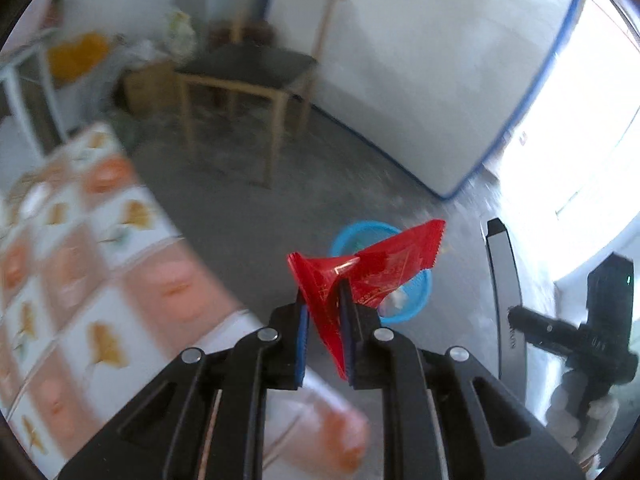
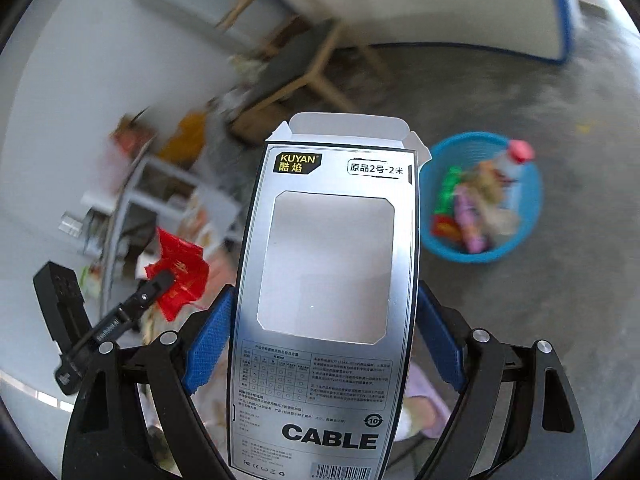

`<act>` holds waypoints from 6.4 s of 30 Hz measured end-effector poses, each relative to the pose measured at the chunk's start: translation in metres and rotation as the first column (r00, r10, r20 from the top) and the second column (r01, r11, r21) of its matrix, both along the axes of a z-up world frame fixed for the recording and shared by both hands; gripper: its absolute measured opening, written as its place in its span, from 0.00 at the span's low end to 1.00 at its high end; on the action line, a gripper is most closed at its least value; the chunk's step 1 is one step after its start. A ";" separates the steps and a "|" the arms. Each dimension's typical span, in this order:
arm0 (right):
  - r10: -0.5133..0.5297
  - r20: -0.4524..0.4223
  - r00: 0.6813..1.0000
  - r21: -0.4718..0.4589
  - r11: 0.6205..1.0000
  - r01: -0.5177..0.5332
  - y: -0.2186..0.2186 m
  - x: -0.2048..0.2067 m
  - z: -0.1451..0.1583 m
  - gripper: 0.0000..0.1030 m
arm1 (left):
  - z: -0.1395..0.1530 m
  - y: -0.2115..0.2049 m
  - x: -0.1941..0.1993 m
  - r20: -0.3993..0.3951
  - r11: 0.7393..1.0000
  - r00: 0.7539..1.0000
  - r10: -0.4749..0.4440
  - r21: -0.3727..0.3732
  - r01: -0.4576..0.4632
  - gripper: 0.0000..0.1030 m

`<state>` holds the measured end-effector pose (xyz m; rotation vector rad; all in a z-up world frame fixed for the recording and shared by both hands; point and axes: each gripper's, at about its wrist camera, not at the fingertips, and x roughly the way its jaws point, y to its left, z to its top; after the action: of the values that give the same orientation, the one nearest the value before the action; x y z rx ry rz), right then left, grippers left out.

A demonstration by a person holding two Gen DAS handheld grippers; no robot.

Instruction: Collect trash

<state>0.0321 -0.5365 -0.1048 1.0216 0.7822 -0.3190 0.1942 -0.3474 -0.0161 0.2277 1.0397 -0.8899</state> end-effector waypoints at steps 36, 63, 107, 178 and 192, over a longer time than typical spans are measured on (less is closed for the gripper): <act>-0.072 -0.006 0.997 -0.237 0.969 0.068 -0.034 -0.014 -0.013 0.83 | 0.039 -0.015 -0.039 0.143 0.977 0.982 -0.125 -0.153 0.147 0.78; 0.222 -0.097 0.970 -0.799 0.564 -0.209 0.224 -0.037 0.110 0.93 | 0.041 0.241 -0.175 0.311 0.814 0.767 0.561 -0.037 -0.580 0.95; 0.146 -0.249 0.957 -0.721 0.632 -0.284 0.220 -0.040 0.074 0.93 | 0.009 0.261 -0.168 0.322 0.771 0.745 0.585 0.065 -0.634 0.95; 0.123 -0.238 0.964 -0.716 0.648 -0.259 0.228 -0.043 0.077 0.93 | 0.005 0.263 -0.164 0.312 0.782 0.759 0.571 0.076 -0.619 0.95; 0.123 -0.240 0.963 -0.712 0.652 -0.261 0.228 -0.041 0.076 0.93 | 0.005 0.263 -0.162 0.308 0.783 0.761 0.571 0.076 -0.617 0.95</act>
<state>-0.0089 -0.3081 -0.0283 0.1238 0.8028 -0.4929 0.0321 -0.0845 -0.0110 0.1401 0.8523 -0.1719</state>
